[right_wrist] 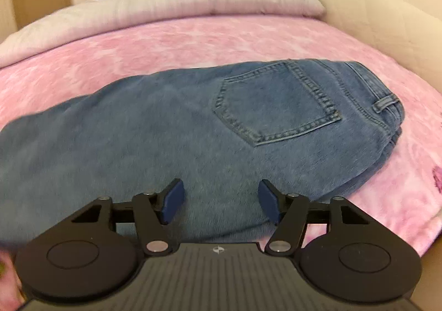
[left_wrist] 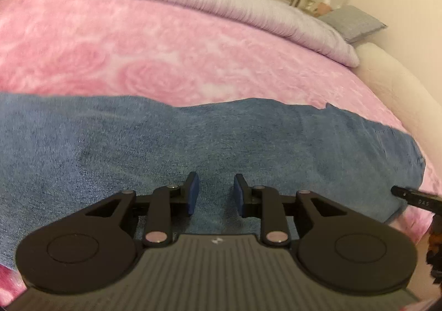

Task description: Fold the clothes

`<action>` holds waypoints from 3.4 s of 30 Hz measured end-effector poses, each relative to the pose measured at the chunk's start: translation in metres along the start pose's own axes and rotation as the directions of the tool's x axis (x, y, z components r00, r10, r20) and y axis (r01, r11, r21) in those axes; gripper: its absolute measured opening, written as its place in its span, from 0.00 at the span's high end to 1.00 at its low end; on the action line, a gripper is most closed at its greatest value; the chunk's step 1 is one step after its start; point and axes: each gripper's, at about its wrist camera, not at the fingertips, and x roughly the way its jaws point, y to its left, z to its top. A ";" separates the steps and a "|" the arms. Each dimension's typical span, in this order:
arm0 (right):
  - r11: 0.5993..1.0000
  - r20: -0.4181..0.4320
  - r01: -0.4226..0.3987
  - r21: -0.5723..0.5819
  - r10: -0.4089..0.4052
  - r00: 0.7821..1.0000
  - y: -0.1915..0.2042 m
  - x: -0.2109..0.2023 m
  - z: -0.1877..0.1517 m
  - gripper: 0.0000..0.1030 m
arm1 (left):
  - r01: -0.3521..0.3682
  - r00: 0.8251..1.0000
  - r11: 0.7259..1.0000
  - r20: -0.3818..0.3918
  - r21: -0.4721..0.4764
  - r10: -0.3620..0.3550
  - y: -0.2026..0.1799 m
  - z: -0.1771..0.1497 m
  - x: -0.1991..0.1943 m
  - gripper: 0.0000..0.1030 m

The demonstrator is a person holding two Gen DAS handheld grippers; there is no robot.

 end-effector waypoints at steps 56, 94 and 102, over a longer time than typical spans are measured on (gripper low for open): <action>0.986 0.084 0.022 0.164 -0.036 0.996 0.143 -0.259 -0.026 0.12 | -0.221 0.970 0.973 0.116 0.057 0.214 -0.062 -0.045 -0.233 0.23; 0.981 -0.131 -0.015 0.194 0.041 0.991 0.112 -0.097 0.018 0.01 | -0.294 0.955 0.948 -0.083 -0.119 0.285 0.018 -0.008 -0.119 0.26; 0.970 -0.151 -0.061 0.234 0.098 0.984 0.116 -0.078 0.008 0.01 | -0.154 0.974 0.826 0.056 -0.543 0.219 0.119 -0.038 -0.161 0.61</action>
